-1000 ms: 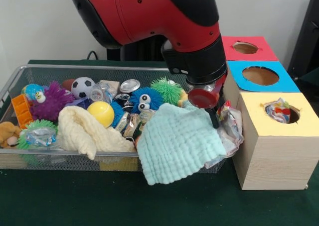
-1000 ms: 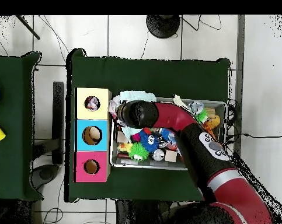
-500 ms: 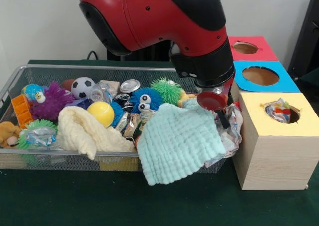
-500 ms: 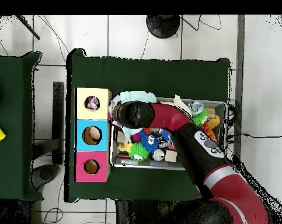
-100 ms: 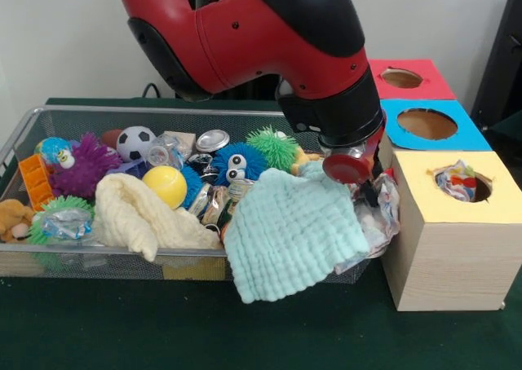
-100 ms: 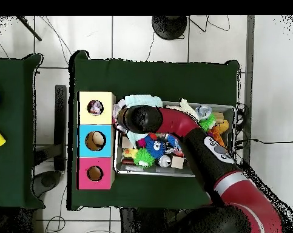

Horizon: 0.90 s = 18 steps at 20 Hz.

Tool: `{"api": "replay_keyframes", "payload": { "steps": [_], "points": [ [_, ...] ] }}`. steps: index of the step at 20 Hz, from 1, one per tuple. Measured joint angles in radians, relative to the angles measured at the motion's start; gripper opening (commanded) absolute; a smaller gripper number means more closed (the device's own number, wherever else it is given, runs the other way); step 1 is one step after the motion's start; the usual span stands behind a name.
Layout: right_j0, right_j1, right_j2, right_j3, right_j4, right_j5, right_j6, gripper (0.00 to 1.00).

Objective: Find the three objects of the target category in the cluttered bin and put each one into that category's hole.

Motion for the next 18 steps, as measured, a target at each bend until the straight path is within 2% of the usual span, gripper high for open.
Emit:
{"api": "replay_keyframes", "payload": {
  "steps": [7,11,18],
  "points": [
    [-0.019,0.015,0.017,0.004,0.001,0.000,0.000,0.00],
    [-0.014,-0.005,0.016,0.014,0.004,0.000,0.000,0.00],
    [0.005,-0.136,0.017,0.038,0.063,0.033,0.000,0.00]
  ]
}}
